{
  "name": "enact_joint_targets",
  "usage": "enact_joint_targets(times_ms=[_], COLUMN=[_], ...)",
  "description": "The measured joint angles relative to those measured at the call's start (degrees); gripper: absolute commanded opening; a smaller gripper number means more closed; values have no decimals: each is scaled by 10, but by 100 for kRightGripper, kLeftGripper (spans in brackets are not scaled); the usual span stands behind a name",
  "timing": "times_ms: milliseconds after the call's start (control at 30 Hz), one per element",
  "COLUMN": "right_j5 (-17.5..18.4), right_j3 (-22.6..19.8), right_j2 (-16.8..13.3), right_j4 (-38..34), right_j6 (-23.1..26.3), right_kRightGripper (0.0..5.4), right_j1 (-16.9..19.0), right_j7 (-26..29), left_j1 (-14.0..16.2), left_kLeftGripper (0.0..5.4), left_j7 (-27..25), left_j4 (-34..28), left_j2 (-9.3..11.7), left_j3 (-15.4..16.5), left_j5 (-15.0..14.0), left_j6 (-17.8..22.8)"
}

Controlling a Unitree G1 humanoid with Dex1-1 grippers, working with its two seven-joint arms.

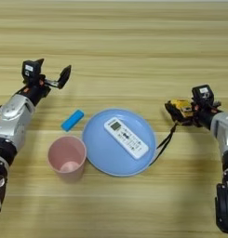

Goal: Move the objects on the table

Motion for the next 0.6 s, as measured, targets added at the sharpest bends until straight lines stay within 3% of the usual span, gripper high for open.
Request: enact_joint_targets(times_ms=[167, 467, 600], right_j5=[-7, -24, -32], right_j3=[1, 15, 22], right_j2=[0, 2, 3], right_j4=[22, 54, 61], right_j6=[-10, -26, -40], right_kRightGripper=[537, 433, 428], right_j1=[0, -3, -6], right_j7=[-3, -16, -21], left_j1=[0, 0, 0], left_kLeftGripper=[540, 540, 540], left_j7=[0, 0, 0], left_j4=[4, 9, 9], left_j2=[0, 0, 0], left_j3=[0, 0, 0], left_j5=[0, 0, 0], left_j6=[0, 0, 0])
